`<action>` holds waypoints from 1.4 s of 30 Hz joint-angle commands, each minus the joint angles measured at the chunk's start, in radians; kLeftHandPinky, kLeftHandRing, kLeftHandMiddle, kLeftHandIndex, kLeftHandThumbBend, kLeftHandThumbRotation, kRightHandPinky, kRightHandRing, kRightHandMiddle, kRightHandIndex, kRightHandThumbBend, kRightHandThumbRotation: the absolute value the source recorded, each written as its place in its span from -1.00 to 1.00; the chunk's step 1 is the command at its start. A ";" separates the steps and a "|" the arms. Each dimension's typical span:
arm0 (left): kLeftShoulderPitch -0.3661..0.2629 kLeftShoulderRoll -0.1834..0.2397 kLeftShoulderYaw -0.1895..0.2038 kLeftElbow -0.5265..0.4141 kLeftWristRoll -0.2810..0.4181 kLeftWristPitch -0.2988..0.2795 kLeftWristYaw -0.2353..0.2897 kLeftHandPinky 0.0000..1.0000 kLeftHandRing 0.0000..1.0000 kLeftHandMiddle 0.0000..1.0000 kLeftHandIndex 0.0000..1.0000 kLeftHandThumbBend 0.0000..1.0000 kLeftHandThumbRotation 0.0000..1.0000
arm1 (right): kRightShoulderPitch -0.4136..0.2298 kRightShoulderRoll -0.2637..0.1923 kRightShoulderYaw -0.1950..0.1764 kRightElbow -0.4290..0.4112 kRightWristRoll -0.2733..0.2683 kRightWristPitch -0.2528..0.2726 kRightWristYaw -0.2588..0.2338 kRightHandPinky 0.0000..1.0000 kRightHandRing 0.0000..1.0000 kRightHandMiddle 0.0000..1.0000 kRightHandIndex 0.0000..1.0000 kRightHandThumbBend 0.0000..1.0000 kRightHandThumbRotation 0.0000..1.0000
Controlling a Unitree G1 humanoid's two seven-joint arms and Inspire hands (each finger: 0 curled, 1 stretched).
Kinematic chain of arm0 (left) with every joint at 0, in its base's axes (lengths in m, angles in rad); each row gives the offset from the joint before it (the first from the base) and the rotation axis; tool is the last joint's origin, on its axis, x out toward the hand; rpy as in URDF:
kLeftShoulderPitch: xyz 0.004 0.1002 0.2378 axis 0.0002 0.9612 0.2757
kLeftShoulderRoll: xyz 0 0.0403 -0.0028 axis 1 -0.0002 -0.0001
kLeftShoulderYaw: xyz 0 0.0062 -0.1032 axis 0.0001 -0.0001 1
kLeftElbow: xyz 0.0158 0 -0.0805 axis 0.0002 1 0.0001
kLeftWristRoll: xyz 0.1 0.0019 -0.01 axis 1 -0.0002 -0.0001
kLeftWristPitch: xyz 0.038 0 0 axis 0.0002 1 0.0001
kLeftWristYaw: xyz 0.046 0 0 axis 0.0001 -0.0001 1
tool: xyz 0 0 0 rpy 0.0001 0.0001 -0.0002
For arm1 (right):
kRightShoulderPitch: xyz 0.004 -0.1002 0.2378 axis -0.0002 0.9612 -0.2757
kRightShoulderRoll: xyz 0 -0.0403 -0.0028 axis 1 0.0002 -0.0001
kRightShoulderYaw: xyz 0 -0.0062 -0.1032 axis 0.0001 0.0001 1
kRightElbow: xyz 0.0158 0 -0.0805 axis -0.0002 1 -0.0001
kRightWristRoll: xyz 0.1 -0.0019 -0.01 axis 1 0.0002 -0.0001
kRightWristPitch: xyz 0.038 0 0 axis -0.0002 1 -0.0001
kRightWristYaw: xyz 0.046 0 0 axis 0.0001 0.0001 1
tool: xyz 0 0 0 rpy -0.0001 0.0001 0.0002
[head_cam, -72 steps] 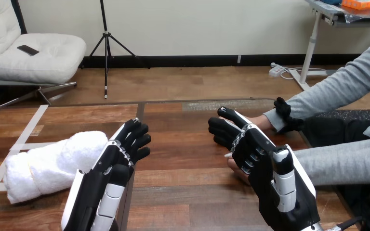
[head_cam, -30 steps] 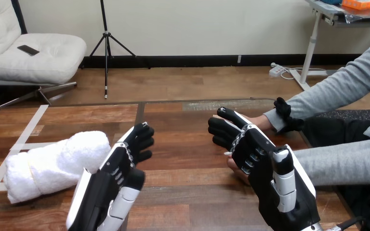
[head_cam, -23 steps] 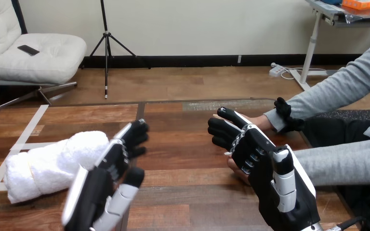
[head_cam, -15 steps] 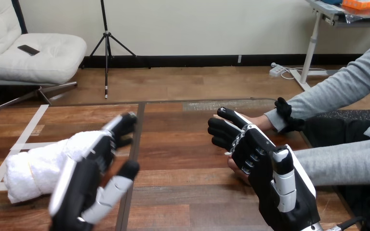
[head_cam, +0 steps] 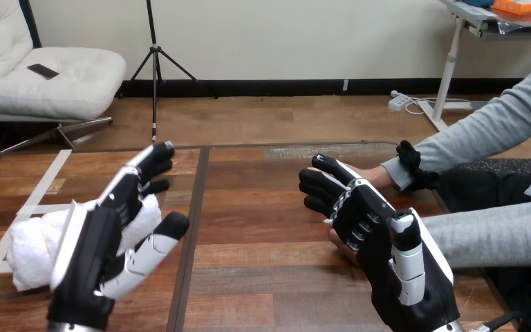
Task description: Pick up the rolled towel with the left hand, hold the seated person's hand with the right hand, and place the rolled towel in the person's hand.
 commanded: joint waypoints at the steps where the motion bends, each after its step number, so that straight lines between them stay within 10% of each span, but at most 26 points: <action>1: -0.094 0.035 0.034 0.043 0.032 -0.020 0.022 0.54 0.71 0.76 0.72 0.64 0.51 | -0.067 0.005 -0.011 -0.003 0.012 -0.020 0.000 0.80 0.78 0.73 0.75 0.71 1.00; 16: -0.181 0.082 0.066 0.147 0.105 -0.051 0.065 0.50 0.67 0.76 0.75 0.75 0.47 | -0.075 0.004 -0.014 0.001 0.011 -0.019 0.001 0.81 0.78 0.73 0.75 0.72 1.00; 42: -0.295 0.199 0.059 0.170 0.276 0.075 0.119 0.76 0.83 0.87 0.86 0.85 0.35 | -0.094 0.002 -0.020 0.018 0.005 -0.036 0.002 0.82 0.76 0.73 0.74 0.70 1.00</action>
